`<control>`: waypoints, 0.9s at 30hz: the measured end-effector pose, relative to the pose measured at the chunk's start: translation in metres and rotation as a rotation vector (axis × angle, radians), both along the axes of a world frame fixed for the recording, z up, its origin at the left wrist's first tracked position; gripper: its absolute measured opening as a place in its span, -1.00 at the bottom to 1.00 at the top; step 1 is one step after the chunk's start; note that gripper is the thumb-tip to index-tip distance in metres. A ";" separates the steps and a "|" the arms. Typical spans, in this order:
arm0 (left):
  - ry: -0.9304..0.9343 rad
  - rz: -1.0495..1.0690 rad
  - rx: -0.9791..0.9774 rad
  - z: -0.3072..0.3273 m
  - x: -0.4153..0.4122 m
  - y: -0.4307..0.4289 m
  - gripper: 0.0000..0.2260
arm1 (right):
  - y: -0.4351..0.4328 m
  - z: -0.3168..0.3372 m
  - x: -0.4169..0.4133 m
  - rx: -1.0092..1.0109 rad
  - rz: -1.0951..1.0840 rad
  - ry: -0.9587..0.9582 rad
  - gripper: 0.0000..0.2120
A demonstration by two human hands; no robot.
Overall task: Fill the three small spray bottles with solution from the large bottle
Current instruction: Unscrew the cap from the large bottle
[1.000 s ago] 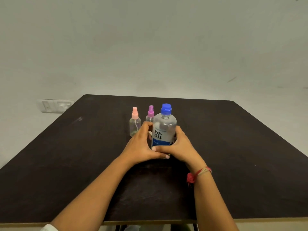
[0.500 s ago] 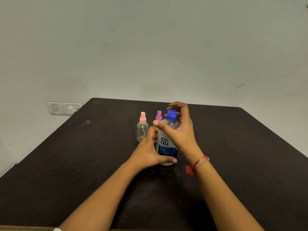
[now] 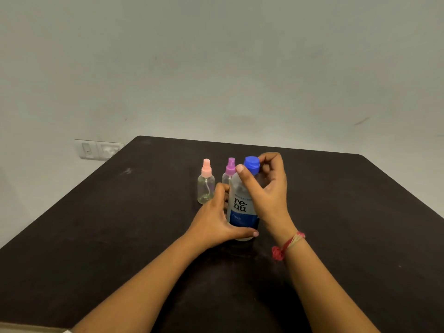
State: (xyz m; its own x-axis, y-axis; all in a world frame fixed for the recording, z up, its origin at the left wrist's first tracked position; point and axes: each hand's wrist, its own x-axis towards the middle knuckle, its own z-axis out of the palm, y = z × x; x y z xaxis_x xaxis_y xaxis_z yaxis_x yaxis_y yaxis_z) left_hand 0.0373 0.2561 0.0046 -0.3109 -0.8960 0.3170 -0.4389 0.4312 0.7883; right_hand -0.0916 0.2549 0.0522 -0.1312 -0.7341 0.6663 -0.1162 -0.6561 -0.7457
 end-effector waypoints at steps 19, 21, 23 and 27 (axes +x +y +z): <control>0.199 -0.096 -0.177 0.010 -0.034 0.000 -0.07 | 0.006 0.014 -0.020 -0.071 -0.001 -0.144 -0.62; 0.245 -0.122 -0.178 0.011 -0.037 -0.001 -0.09 | 0.006 0.013 -0.021 -0.085 -0.011 -0.112 -0.70; 0.293 -0.120 -0.181 0.012 -0.039 -0.005 -0.14 | 0.005 0.012 -0.019 -0.101 -0.057 -0.044 -0.75; 0.413 -0.089 -0.142 0.011 -0.043 -0.011 -0.28 | 0.003 0.009 -0.015 -0.069 -0.132 -0.009 -0.74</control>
